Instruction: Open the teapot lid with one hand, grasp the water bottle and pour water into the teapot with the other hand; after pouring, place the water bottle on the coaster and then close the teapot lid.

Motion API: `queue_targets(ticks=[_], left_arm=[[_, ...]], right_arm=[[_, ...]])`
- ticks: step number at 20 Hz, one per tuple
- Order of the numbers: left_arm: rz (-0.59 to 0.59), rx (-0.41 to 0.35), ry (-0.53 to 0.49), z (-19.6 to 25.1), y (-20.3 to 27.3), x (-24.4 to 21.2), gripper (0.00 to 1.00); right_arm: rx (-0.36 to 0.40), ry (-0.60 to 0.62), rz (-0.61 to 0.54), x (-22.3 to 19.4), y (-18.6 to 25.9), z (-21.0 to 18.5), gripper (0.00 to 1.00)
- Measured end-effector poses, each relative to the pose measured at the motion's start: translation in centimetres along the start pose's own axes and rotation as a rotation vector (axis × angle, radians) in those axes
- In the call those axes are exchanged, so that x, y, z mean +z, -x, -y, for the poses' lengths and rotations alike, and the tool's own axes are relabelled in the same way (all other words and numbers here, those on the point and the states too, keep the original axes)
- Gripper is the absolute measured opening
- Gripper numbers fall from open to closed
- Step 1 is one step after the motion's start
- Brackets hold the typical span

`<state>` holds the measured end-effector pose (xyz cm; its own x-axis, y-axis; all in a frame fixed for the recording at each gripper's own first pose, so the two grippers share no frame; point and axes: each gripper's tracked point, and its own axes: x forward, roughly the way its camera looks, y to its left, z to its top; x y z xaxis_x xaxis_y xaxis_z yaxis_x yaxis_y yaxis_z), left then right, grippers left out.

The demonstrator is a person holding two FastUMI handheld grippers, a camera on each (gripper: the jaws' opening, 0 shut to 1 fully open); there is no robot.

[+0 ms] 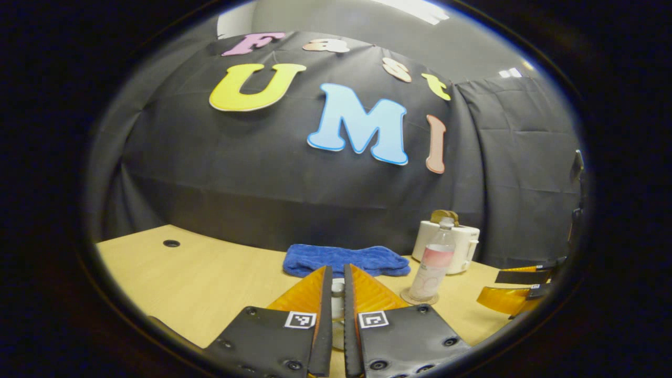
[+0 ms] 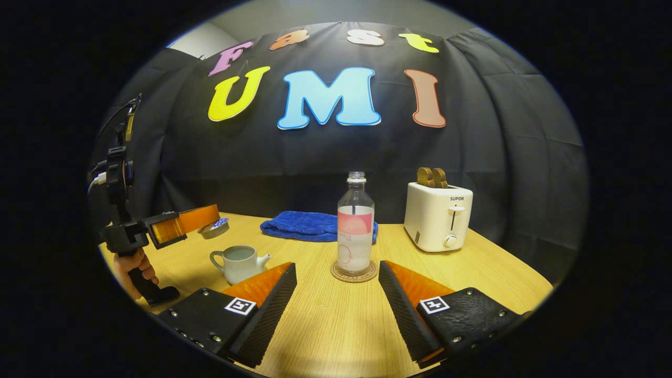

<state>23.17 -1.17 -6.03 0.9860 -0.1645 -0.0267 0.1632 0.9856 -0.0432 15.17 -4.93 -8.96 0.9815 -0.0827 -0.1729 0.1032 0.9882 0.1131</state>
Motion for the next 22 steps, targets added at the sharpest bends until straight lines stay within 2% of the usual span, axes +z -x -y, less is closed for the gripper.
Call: queue_targets(ticks=[3, 12, 15, 22], left_arm=[[-0.03, -0.002, -0.069, 0.9, -0.6, -1.1, 0.17], [-0.1, -0.024, -0.121, 2.6, -2.1, -3.9, 0.16], [-0.092, -0.011, -0.156, 2.8, -2.4, -3.8, 0.16], [-0.099, 0.009, -0.154, 2.4, -2.0, -4.0, 0.17]], right_arm=[[0.005, -0.006, -0.006, -0.1, 0.1, 0.0, 0.98], [0.034, -0.013, -0.026, -0.4, 0.0, -0.5, 0.98], [0.038, -0.013, -0.026, -0.4, 0.0, -0.5, 0.98], [0.047, -0.014, -0.028, -0.5, 0.0, -0.7, 0.98]])
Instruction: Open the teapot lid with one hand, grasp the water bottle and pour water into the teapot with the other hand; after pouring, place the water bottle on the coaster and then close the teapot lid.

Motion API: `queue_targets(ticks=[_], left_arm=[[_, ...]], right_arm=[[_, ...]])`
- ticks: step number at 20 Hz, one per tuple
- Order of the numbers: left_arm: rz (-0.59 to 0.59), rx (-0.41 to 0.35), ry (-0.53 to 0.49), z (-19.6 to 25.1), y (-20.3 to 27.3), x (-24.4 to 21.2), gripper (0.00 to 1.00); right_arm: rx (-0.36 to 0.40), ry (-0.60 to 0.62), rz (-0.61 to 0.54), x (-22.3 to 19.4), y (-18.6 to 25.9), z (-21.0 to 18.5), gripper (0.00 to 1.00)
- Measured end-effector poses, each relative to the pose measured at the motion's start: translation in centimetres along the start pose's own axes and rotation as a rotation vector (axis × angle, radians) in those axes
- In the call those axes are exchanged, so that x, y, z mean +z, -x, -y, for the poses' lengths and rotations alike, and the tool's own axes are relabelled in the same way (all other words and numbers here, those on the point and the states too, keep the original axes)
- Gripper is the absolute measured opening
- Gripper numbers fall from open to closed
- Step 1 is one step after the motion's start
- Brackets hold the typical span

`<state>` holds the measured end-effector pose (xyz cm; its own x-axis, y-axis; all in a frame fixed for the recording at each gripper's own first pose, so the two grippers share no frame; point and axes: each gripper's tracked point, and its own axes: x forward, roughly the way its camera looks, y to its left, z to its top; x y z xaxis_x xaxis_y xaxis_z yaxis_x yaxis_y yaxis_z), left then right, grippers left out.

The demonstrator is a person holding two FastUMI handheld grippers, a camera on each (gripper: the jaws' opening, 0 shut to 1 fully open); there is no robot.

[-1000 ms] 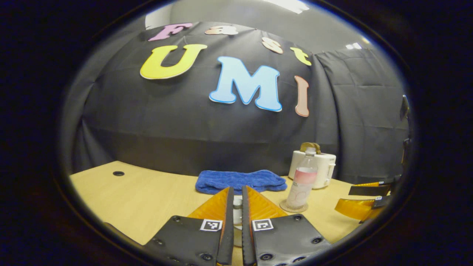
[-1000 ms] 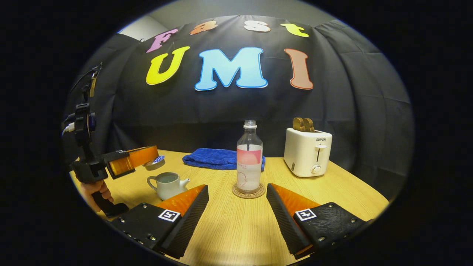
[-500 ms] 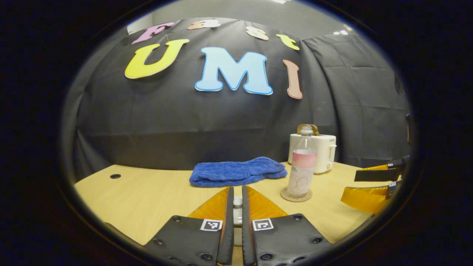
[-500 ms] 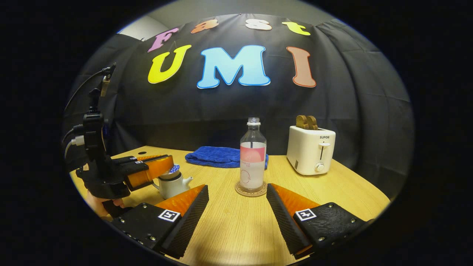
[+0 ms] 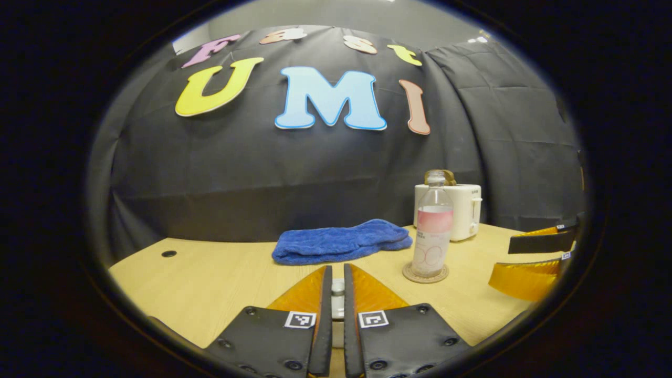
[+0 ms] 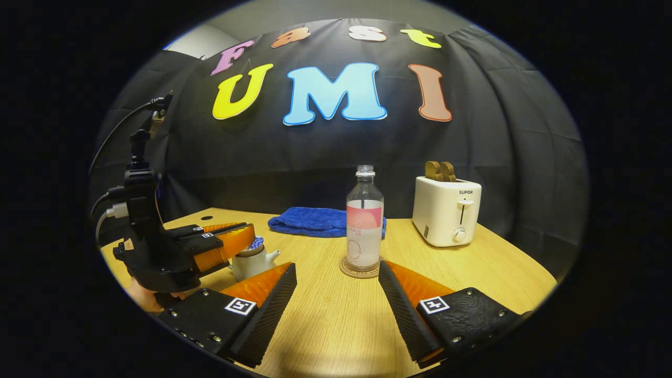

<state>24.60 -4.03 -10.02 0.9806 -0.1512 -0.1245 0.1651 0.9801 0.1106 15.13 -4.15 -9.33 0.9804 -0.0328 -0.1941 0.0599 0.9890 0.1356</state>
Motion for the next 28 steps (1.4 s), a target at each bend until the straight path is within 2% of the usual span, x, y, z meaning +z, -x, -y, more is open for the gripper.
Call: queue_targets(ticks=[6, 8, 9, 11, 12, 16, 17, 18, 20, 21, 24, 28], left_arm=[[-0.014, -0.006, -0.005, 0.2, -0.2, -0.4, 0.16], [-0.021, -0.002, -0.009, 0.2, -0.2, -0.5, 0.19], [-0.022, -0.002, -0.007, 0.2, -0.1, -0.5, 0.25], [-0.027, -0.001, 0.003, 0.1, 0.3, -0.4, 0.27], [-0.028, -0.002, 0.005, 0.0, 0.4, -0.6, 0.23], [-0.01, -0.005, -0.006, 0.5, 2.4, 0.1, 0.29], [-0.002, -0.003, -0.004, 0.8, 2.9, 0.4, 0.34], [0.005, -0.003, -0.006, 0.9, 3.5, 0.5, 0.34], [0.026, -0.003, -0.012, 1.6, 4.8, 1.2, 0.48], [0.033, -0.002, -0.016, 1.7, 5.5, 1.4, 0.51], [0.043, -0.003, -0.019, 2.5, 7.9, 1.5, 0.72], [0.028, -0.022, -0.036, 4.1, 11.3, 1.2, 0.84]], right_arm=[[-0.01, 0.002, -0.007, -0.1, -0.1, 0.3, 0.98], [-0.009, 0.003, -0.006, -0.1, -0.1, 0.2, 0.98], [-0.011, 0.005, -0.003, -0.1, -0.1, 0.3, 0.98], [-0.016, 0.01, 0.001, 0.1, 0.1, 0.3, 0.98], [-0.014, 0.01, 0.004, 0.2, 0.1, 0.3, 0.98], [-0.012, 0.021, 0.033, 1.1, 0.7, 0.0, 0.98], [-0.017, 0.033, 0.045, 1.4, 0.9, 0.0, 0.98], [-0.025, 0.044, 0.059, 1.6, 1.2, 0.0, 0.98], [-0.03, 0.057, 0.089, 1.7, 2.3, -0.4, 0.98], [-0.024, 0.052, 0.091, 1.3, 3.1, -0.7, 0.98], [-0.002, 0.055, 0.097, 1.2, 5.5, -1.3, 0.98], [-0.012, 0.053, 0.121, 1.9, 8.8, -0.7, 0.98]])
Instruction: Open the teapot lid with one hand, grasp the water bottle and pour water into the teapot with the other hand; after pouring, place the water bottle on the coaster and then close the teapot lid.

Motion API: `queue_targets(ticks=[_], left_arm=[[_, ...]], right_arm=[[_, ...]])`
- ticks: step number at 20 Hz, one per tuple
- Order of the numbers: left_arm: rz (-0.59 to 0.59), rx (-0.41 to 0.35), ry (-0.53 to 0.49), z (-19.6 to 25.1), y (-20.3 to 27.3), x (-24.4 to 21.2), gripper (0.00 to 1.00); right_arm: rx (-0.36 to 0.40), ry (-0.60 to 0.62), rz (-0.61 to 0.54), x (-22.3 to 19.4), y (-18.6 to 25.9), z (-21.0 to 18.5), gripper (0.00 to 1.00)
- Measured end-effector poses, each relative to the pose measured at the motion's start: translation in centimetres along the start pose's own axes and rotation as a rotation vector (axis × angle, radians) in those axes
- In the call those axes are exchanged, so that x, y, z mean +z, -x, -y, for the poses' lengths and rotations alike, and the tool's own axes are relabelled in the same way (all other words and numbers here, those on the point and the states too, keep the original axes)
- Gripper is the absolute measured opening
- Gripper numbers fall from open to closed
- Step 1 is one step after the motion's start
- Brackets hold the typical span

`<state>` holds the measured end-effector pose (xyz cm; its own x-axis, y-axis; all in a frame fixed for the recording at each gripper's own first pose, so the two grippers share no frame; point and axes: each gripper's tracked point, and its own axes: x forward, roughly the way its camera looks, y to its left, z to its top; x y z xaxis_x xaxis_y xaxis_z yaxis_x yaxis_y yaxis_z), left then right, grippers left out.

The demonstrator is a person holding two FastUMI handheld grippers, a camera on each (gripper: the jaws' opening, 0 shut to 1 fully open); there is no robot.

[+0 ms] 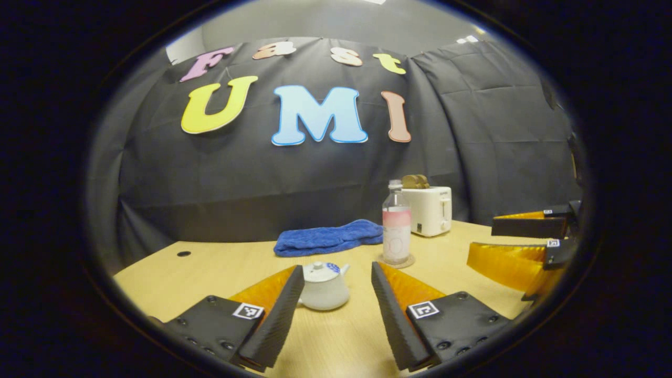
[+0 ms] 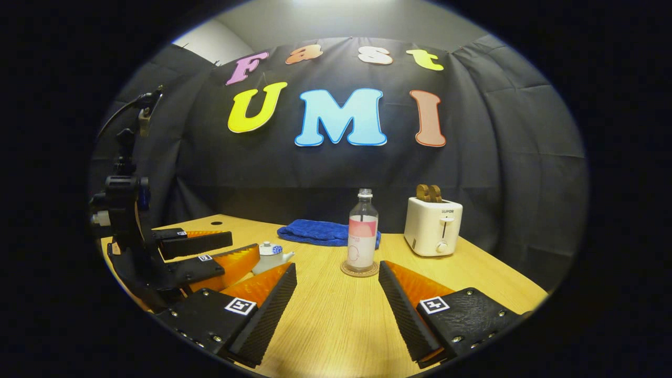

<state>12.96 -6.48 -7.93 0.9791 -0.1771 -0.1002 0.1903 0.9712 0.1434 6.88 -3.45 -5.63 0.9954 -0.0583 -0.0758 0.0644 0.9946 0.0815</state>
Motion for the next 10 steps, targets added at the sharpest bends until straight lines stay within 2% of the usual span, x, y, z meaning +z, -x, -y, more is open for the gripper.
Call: queue_targets(ticks=[5, 10], left_arm=[[0.047, -0.002, 0.013, 2.2, 3.6, 1.3, 1.0], [0.079, 0.014, 0.033, 3.8, 6.7, 2.3, 1.0]], right_arm=[[-0.015, 0.034, 0.025, 0.9, 3.4, 0.7, 0.98], [-0.022, 0.064, 0.03, 0.9, 5.5, 0.5, 0.98]])
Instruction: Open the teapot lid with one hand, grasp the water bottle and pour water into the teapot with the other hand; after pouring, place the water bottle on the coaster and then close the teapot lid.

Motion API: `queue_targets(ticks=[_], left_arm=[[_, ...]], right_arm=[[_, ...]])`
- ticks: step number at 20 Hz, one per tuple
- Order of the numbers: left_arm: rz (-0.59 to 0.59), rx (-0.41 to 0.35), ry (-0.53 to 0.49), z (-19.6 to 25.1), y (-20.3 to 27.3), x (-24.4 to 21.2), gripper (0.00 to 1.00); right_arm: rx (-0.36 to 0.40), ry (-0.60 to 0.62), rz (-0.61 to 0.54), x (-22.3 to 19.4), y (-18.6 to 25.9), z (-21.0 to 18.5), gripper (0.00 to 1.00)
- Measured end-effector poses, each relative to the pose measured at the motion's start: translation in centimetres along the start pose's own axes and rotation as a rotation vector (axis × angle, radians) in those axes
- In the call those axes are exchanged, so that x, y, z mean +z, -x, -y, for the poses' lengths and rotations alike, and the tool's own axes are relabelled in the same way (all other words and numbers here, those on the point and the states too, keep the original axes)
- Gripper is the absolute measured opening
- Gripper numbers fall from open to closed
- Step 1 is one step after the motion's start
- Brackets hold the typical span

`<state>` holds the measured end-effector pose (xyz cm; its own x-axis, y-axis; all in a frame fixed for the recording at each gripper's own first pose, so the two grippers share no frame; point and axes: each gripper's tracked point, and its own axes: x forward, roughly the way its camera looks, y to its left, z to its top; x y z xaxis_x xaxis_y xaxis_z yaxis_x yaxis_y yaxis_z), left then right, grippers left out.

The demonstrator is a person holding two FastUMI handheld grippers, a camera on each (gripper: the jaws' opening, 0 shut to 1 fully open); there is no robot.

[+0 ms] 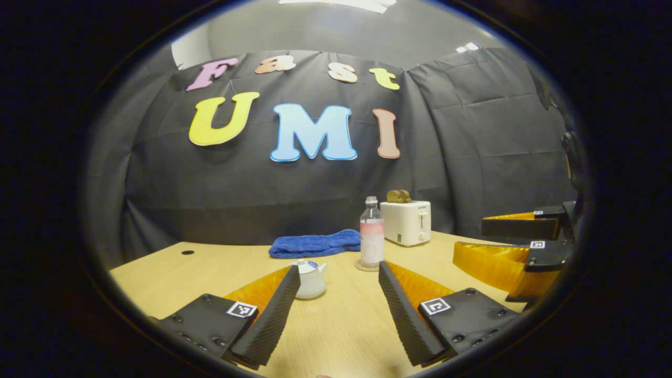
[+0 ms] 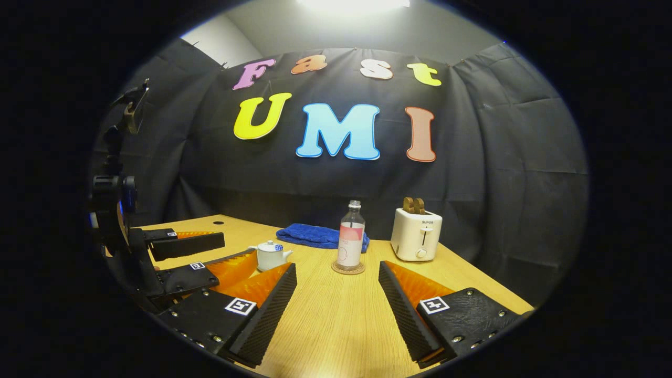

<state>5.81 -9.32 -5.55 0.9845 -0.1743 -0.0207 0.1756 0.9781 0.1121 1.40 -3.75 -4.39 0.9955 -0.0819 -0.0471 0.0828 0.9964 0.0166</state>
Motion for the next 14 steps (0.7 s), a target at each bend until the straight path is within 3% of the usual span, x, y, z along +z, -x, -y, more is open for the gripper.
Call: queue_targets(ticks=[14], left_arm=[[0.034, 0.08, 0.001, -1.1, 5.0, 0.7, 1.0]], right_arm=[[0.008, 0.006, -0.006, -1.3, 2.4, -1.6, 0.98]])
